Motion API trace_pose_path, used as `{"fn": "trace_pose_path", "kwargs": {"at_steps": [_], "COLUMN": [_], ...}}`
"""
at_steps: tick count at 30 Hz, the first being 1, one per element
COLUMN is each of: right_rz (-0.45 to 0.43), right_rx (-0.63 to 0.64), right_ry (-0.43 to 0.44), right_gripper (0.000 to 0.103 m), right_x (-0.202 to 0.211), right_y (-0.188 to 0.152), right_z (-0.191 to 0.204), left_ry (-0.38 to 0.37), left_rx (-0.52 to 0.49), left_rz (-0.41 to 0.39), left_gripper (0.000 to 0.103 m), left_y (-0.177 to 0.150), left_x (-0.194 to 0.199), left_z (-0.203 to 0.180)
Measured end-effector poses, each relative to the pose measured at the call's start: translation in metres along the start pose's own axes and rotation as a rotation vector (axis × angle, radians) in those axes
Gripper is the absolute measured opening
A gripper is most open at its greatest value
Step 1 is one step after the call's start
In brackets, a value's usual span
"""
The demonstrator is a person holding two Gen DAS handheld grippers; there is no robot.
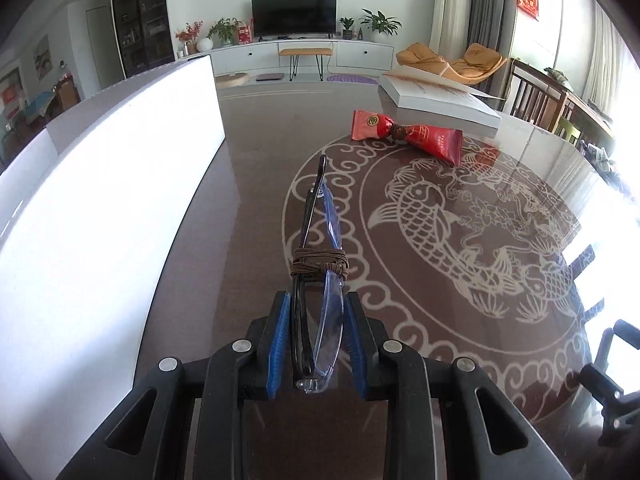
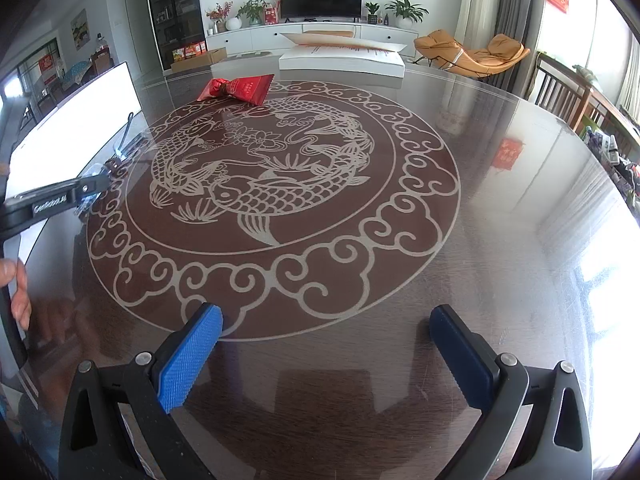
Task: Organize objects
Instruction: 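Grasp the blue-framed glasses with the left gripper and lift, then grasp the red candy-wrapped package with the right gripper and lift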
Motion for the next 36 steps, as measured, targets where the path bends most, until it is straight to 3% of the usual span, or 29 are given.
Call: {"fn": "trace_pose_path", "kwargs": {"at_steps": [3, 4, 5, 7, 10, 14, 17, 20, 23, 27, 33, 36], "right_rz": [0.0, 0.0, 0.0, 0.0, 0.0, 0.009, 0.03, 0.067, 0.062, 0.032, 0.059, 0.112], "right_rx": [0.0, 0.0, 0.0, 0.0, 0.0, 0.015, 0.117, 0.2, 0.264, 0.354, 0.505, 0.466], "right_ry": [0.0, 0.0, 0.0, 0.0, 0.0, 0.016, 0.086, 0.143, 0.113, 0.104, 0.112, 0.151], "right_gripper": [0.103, 0.103, 0.103, 0.103, 0.103, 0.103, 0.103, 0.103, 0.094, 0.094, 0.089, 0.069], "right_x": [0.0, 0.0, 0.0, 0.0, 0.0, -0.004, -0.021, -0.052, -0.079, -0.107, -0.145, -0.162], "right_y": [0.0, 0.0, 0.0, 0.0, 0.0, 0.005, 0.026, 0.064, 0.116, 0.182, 0.224, 0.229], "right_z": [0.0, 0.0, 0.0, 0.0, 0.0, 0.002, 0.011, 0.017, 0.023, 0.051, 0.102, 0.1], "left_ry": [0.025, 0.044, 0.056, 0.044, 0.051, 0.05, 0.051, 0.05, 0.05, 0.05, 0.05, 0.049], "left_rx": [-0.007, 0.0, 0.01, 0.043, 0.028, 0.026, 0.026, 0.026, 0.026, 0.025, 0.025, 0.025], "left_rz": [0.001, 0.004, 0.014, 0.051, 0.057, 0.058, 0.058, 0.058, 0.058, 0.057, 0.057, 0.057], "left_gripper": [0.037, 0.052, 0.074, 0.094, 0.1, 0.101, 0.101, 0.101, 0.102, 0.102, 0.102, 0.102], "left_y": [-0.01, -0.01, -0.009, -0.012, -0.015, -0.015, -0.015, -0.015, -0.015, -0.015, -0.015, -0.015], "left_x": [0.005, 0.005, 0.002, -0.006, -0.009, -0.01, -0.01, -0.01, -0.01, -0.01, -0.01, -0.01], "left_z": [0.005, 0.008, 0.011, 0.017, 0.016, 0.016, 0.016, 0.016, 0.016, 0.016, 0.016, 0.016]}}
Point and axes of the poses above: each gripper's, at about its wrist camera, not at the fingertips, and x roughly against the way its jaws point, z to its left, y to its top, the point moved 8 cm from there along -x, roughly the way its jaws point, and after that the axes turned 11 degrees about y, right-handed, at the moved point
